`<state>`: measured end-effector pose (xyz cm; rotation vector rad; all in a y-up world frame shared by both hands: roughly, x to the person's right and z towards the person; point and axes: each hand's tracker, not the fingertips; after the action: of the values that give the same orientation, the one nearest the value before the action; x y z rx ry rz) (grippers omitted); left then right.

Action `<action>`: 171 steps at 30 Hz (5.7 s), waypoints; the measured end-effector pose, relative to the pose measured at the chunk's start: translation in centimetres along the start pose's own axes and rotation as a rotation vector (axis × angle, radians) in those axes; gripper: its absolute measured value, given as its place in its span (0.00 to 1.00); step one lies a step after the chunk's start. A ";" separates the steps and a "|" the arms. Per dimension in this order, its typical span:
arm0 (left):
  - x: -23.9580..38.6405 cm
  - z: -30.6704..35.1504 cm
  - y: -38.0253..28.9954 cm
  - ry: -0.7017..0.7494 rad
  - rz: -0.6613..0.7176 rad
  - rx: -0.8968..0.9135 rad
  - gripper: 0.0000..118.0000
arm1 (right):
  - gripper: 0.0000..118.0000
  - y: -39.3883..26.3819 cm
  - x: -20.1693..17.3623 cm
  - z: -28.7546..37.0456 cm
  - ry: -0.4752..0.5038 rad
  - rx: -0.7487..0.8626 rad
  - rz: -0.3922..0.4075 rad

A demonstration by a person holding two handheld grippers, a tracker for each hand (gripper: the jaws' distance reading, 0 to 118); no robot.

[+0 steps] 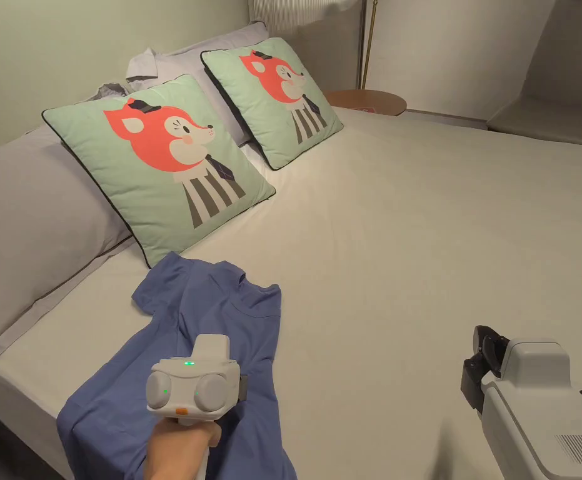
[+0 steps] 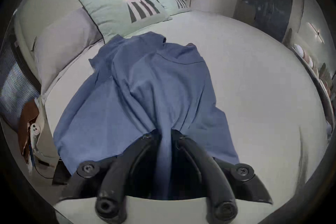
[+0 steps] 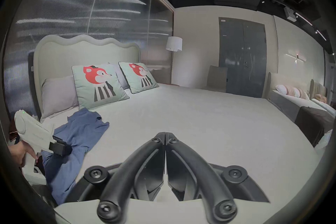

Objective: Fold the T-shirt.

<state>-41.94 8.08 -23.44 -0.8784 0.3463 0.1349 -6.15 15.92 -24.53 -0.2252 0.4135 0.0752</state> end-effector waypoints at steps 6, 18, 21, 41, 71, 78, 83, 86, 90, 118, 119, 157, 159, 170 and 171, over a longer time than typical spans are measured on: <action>-0.1 5.9 2.0 -0.028 0.031 0.176 0.06 | 0.01 0.4 2.0 2.0 -0.017 0.022 -0.021; 12.2 18.9 11.9 -0.413 -0.101 0.501 0.06 | 0.01 1.3 9.0 8.7 -0.176 0.109 -0.079; 17.2 20.9 13.2 -0.538 -0.152 0.527 0.06 | 0.01 1.2 11.2 10.5 -0.241 0.123 -0.087; 37.5 9.7 -2.9 -0.760 -0.465 0.005 0.06 | 0.01 -2.1 20.0 19.5 -0.540 0.088 -0.115; 20.9 16.4 1.7 -0.364 -0.352 0.787 0.89 | 0.01 1.4 15.6 16.7 -0.447 0.157 -0.088; 18.8 15.5 1.5 -0.365 -0.275 0.747 0.00 | 0.01 1.7 14.8 16.3 -0.425 0.161 -0.085; 18.2 15.1 1.9 -0.375 -0.258 0.706 0.00 | 0.01 1.7 14.7 16.1 -0.415 0.159 -0.085; 17.8 14.2 2.7 -0.378 -0.244 0.549 0.00 | 0.01 1.6 14.6 16.0 -0.415 0.157 -0.082; 16.5 11.4 3.0 -0.415 -0.130 0.291 0.00 | 0.01 1.4 14.7 15.9 -0.416 0.148 -0.088; 17.2 6.2 -9.6 -0.355 -0.244 -0.055 0.05 | 0.01 -1.2 14.9 14.9 -0.389 0.060 -0.110; 17.2 6.3 -9.5 -0.384 -0.239 -0.053 0.05 | 0.01 -1.3 15.0 14.8 -0.391 0.056 -0.112; 15.3 8.6 -1.8 -0.599 -0.089 0.064 0.05 | 0.03 0.1 25.5 -0.3 -0.298 -0.433 -0.108; 14.7 9.3 0.0 -0.611 -0.066 0.106 0.05 | 0.03 3.1 25.9 1.1 -0.308 -0.367 -0.083; 13.0 14.0 17.5 -0.493 -0.084 0.431 0.05 | 0.03 16.4 30.2 3.3 -0.458 -0.137 0.035; 13.1 14.3 19.2 -0.471 -0.086 0.459 0.05 | 0.03 17.3 30.7 3.2 -0.463 -0.122 0.042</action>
<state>-31.13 30.96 -33.70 -0.3862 -0.1024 0.1696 21.07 34.29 -37.60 -0.3105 -0.0479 0.1899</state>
